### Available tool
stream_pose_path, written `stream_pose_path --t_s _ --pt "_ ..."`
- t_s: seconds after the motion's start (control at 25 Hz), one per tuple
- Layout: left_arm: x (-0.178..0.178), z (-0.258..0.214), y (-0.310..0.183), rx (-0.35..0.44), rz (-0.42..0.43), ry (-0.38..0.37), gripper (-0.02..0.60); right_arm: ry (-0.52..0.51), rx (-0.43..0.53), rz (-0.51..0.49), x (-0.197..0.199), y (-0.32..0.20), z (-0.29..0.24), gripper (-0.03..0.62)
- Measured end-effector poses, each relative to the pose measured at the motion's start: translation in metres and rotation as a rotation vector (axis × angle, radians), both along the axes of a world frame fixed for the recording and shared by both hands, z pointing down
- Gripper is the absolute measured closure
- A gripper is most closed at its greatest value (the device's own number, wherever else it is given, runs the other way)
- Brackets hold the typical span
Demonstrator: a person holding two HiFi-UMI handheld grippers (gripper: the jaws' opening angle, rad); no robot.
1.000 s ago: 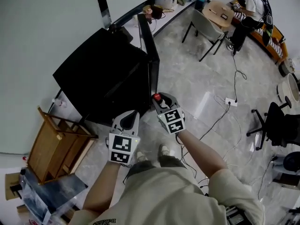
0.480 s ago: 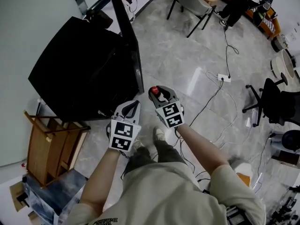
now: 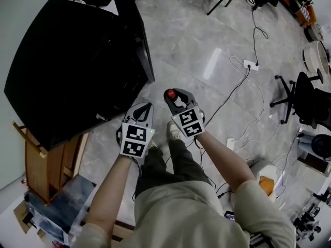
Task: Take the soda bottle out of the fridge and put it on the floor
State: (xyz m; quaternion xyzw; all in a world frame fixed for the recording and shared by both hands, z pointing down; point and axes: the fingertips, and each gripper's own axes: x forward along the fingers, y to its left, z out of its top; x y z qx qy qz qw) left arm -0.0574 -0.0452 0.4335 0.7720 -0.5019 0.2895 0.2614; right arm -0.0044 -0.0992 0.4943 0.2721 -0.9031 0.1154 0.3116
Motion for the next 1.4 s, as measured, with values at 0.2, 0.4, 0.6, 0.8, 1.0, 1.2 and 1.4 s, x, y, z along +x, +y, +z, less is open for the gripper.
stream_pose_path --t_s 0.2,0.4,0.6,0.8,1.0,1.2,1.4 --pt "-0.004 0.082 -0.004 -0.07 0.003 -0.001 0.575 0.039 -0.064 0.053 0.01 -0.008 0.076 0.487" --pt "-0.001 0.169 0.001 -0.149 0.006 0.0 0.575 0.104 -0.083 0.057 0.02 -0.002 0.161 0.487" --pt "0.003 0.249 0.005 -0.206 0.013 0.002 0.574 0.163 -0.113 0.056 0.031 0.007 0.245 0.487" --pt "0.003 0.323 0.01 -0.262 0.024 -0.016 0.574 0.172 -0.172 0.09 0.035 0.021 0.319 0.485" --pt "0.015 0.403 0.013 -0.301 0.06 -0.025 0.575 0.17 -0.227 0.128 0.034 0.038 0.392 0.485" --pt "0.047 0.485 0.04 -0.324 0.182 -0.045 0.574 0.184 -0.278 0.153 0.042 0.065 0.463 0.485" --pt "0.064 0.547 0.06 -0.392 0.202 -0.001 0.574 0.224 -0.316 0.164 0.052 0.081 0.524 0.484"
